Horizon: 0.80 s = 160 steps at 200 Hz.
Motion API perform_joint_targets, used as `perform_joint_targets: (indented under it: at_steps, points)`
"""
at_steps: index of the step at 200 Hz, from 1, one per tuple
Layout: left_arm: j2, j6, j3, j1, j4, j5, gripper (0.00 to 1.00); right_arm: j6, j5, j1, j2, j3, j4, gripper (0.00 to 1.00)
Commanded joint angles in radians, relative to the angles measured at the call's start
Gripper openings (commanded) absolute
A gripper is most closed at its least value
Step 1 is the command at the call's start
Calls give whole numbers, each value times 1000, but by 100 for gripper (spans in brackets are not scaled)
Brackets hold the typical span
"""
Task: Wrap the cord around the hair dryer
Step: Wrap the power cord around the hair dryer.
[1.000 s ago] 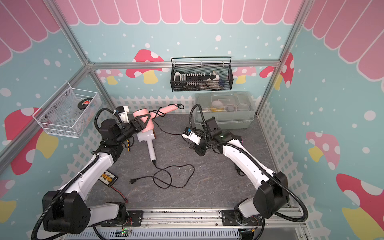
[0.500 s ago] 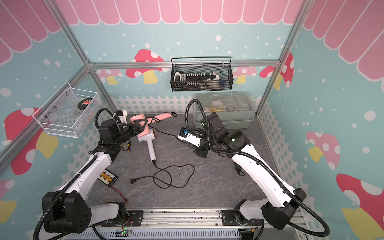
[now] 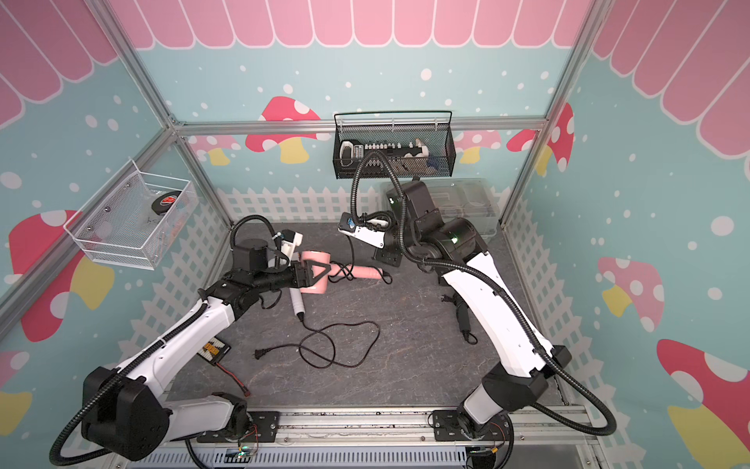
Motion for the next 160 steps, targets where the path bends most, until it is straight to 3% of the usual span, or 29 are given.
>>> perform_joint_targets:
  at_steps: [1,31,63,126,160]
  points:
    - [-3,74,38,-64,-9,139,0,-74,-33,-39,85,123,-23,0]
    - [14,100,65,-174,-6,236,0,-78,-102,-97,223,297,-66,0]
    - [-7,70,66,-206,57,292,0,-48,-186,-183,321,301,-65,0]
    - [-97,7,48,-197,165,320,0,60,-413,-345,364,-14,118,0]
    - [-115,-100,9,-134,320,328,0,140,-542,-384,342,-213,268,0]
